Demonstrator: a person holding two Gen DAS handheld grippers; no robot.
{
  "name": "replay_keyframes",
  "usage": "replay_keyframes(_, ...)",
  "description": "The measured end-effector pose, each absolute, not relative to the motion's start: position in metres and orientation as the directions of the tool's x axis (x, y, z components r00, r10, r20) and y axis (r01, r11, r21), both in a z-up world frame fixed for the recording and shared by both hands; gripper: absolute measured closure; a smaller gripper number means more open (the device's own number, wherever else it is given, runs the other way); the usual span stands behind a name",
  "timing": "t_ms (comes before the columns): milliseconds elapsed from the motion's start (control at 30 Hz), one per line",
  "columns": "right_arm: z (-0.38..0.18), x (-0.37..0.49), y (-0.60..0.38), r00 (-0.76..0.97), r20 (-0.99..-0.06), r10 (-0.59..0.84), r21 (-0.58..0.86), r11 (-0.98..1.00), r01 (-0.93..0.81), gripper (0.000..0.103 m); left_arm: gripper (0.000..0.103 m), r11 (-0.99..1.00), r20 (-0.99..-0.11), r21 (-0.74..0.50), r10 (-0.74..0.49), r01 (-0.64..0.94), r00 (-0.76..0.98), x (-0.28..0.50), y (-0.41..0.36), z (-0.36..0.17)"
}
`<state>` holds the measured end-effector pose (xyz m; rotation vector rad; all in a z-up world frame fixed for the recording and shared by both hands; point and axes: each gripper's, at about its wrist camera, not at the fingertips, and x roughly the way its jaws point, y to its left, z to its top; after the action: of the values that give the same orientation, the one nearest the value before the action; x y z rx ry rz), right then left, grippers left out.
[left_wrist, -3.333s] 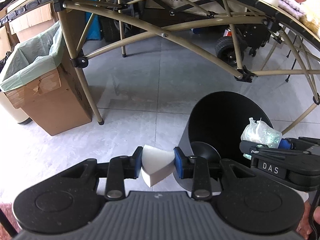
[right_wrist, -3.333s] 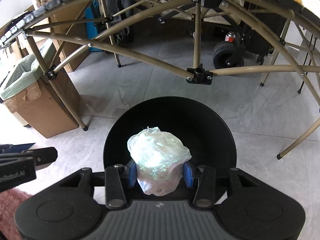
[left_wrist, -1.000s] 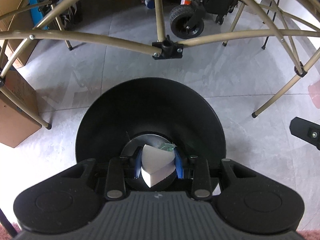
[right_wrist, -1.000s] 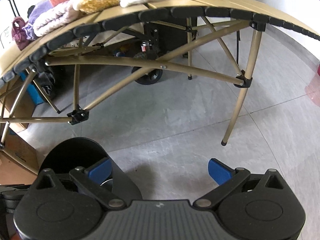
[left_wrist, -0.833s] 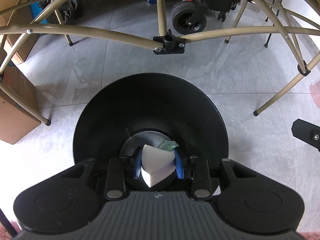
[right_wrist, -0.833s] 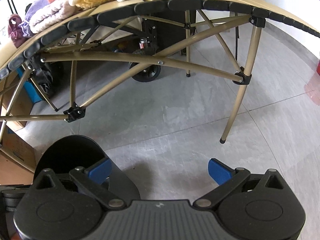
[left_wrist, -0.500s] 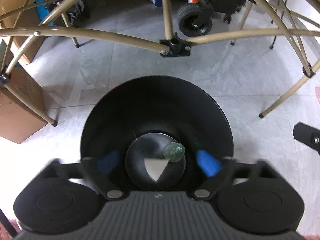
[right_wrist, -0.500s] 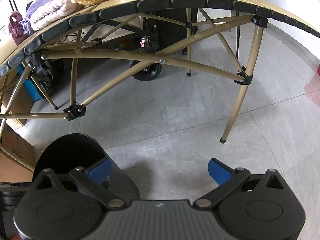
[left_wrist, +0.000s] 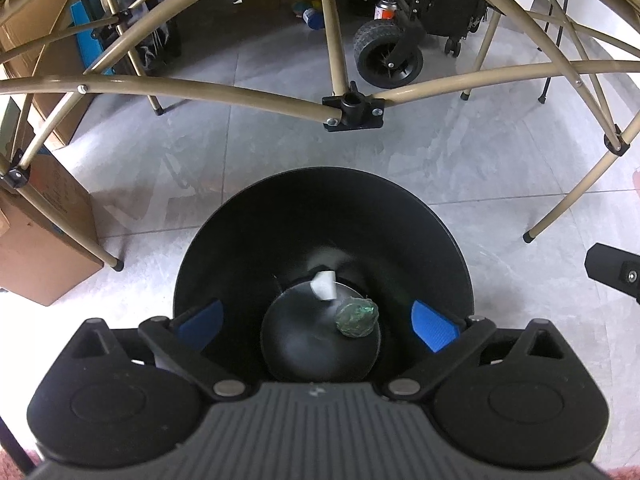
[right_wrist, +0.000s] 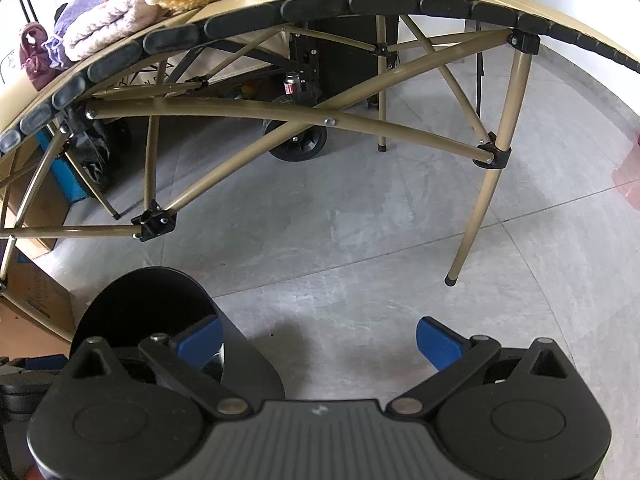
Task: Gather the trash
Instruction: 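Raise both tools from the bin back toward the table items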
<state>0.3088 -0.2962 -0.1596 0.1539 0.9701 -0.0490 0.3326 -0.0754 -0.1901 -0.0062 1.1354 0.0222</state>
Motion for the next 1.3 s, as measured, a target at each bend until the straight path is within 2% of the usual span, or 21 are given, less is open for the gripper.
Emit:
replay_keyframes(333,-0.148,0.305,-0.293,0.588,-0.807,0.054,0.146,0.983,0.109,0.0,0.0,1.0,-0.863,0.02,0.016,0.003,0.505,0.32,-0.073,-0.168)
replay_keyframes(600,-0.119,0.291,-0.292,0.654,-0.753,0.074,0.181,0.979,0.097,0.0,0.0,1.0,-0.784,0.018,0.002,0.02,0.621,0.298,-0.067,-0.128)
replay_keyframes(1067,-0.051,0.258,-0.294,0.821,-0.559,0.115,0.206,0.979,0.003,0.0,0.0,0.999,-0.56,0.023,-0.021,0.041,0.828,0.268,-0.058,-0.035)
replay_keyframes(1300,-0.025,0.264,-0.293,0.874,-0.471,0.115,0.203,0.979,-0.019,0.0,0.0,1.0,-0.486,0.002,-0.008,0.01,0.874,0.279,-0.052,-0.008)
